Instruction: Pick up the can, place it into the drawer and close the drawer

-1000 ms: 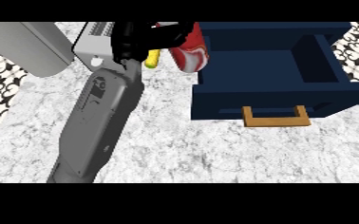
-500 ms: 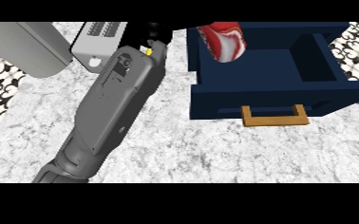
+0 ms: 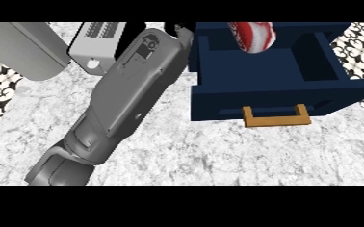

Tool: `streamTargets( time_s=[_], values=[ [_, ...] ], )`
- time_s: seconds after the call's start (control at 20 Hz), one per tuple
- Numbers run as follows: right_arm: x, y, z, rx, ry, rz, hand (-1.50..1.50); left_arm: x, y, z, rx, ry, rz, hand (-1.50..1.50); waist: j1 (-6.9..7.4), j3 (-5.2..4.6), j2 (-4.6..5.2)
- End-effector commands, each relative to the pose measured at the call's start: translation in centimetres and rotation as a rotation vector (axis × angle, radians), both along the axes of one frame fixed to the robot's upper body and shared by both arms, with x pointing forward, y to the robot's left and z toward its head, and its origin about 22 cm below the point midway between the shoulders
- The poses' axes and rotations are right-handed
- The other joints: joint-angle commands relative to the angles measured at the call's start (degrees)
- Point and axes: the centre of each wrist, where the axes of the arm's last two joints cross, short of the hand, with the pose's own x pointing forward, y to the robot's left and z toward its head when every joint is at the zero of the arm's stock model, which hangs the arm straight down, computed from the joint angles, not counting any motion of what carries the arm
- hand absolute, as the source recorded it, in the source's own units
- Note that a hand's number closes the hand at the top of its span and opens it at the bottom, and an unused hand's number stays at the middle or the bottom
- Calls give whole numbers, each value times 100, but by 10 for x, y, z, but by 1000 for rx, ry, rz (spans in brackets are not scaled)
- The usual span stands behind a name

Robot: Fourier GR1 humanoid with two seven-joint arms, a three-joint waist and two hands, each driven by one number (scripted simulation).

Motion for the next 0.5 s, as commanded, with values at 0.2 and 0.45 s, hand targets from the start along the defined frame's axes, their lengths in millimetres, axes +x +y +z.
streamTargets(
  time_s=[0.2,0.45],
  values=[
    [10,-11,4,-3,5,19,-150,5,-19,-5,15,5,21,150,-141,2,32],
    [12,2,-8,0,-17,41,-150,8,-27,-2,42,46,11,150,-151,6,41]
  ],
)
